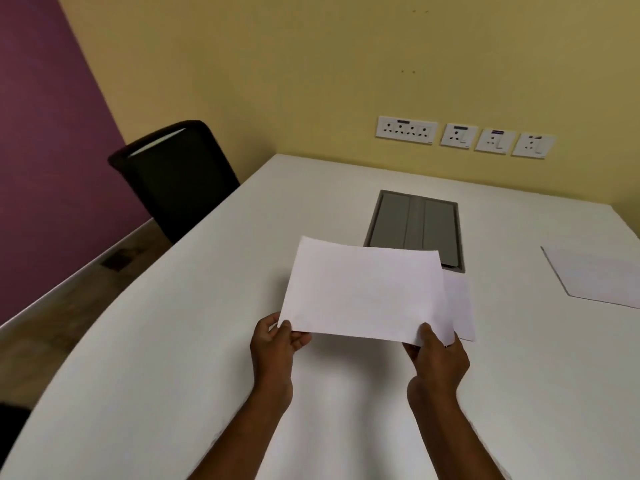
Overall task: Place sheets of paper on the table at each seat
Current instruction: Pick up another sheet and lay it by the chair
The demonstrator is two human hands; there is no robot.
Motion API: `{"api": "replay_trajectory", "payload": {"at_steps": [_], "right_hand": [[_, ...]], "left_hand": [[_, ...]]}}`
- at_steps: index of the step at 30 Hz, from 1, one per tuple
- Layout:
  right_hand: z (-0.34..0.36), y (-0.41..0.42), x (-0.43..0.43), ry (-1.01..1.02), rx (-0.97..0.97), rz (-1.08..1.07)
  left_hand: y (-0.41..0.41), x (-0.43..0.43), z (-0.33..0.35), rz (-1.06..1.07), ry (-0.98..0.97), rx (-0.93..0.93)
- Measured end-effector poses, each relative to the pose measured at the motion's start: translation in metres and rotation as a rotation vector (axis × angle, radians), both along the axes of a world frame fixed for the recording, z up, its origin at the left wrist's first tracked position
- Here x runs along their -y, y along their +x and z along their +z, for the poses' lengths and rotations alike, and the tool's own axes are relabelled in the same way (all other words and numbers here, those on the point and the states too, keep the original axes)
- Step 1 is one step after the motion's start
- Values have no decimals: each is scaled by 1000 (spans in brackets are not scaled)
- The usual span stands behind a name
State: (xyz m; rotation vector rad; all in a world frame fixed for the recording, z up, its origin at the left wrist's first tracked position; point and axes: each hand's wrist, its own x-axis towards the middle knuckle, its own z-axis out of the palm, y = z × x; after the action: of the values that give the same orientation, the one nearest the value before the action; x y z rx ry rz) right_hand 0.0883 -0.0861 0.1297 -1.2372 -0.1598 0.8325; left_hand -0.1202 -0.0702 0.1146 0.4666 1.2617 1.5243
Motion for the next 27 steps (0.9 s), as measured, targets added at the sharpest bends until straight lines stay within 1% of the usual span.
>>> {"api": "replay_trajectory", "payload": {"at_steps": [5, 10, 17, 22, 27], "right_hand": [[17, -42, 43, -7, -73, 126], [9, -88, 89, -55, -102, 232], [-9, -149, 126, -109, -63, 398], [-23, -186, 140, -124, -4, 504], [-38, -216, 149, -166, 17, 592]], "left_hand": [[-67, 54, 25, 43, -68, 52], [-120, 119, 26, 98, -164, 29], [-185, 187, 4, 169, -271, -108], [-220, 218, -6, 234, -318, -217], [-250, 244, -16, 295, -351, -269]]}}
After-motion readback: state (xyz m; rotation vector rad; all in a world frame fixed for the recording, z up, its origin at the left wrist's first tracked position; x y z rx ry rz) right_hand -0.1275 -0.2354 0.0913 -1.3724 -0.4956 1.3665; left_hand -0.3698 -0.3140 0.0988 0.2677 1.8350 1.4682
